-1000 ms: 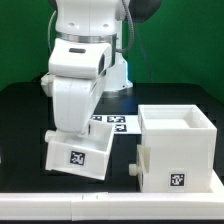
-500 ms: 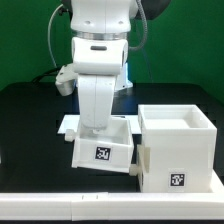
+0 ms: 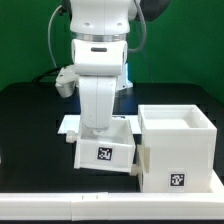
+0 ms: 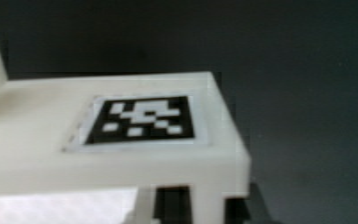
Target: Assemble drawer
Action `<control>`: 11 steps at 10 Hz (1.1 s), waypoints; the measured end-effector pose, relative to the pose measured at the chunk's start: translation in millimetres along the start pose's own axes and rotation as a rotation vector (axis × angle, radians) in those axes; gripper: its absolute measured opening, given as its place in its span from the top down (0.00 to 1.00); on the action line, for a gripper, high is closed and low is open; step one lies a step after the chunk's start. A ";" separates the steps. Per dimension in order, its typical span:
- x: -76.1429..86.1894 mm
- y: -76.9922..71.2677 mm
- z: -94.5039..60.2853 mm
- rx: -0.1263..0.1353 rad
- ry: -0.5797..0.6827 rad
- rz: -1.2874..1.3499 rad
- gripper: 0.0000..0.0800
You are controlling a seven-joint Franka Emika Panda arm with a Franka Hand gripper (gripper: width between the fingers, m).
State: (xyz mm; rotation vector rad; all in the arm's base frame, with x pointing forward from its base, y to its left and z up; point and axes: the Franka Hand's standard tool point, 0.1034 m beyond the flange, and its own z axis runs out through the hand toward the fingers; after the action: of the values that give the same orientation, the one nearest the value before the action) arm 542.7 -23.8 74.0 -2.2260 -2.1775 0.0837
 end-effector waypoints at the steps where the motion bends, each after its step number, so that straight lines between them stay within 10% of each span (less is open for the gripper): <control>1: 3.9 0.1 0.4 -0.008 0.004 -0.005 0.96; 11: 29.2 -0.4 2.6 0.001 0.010 0.055 0.96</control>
Offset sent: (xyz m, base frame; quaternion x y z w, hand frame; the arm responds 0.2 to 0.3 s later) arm -0.0010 0.0158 0.0024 -0.0069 0.0062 0.0064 0.9999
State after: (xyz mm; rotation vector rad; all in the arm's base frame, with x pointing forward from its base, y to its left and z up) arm 542.7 5.4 70.8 -2.2810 -2.1110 0.0744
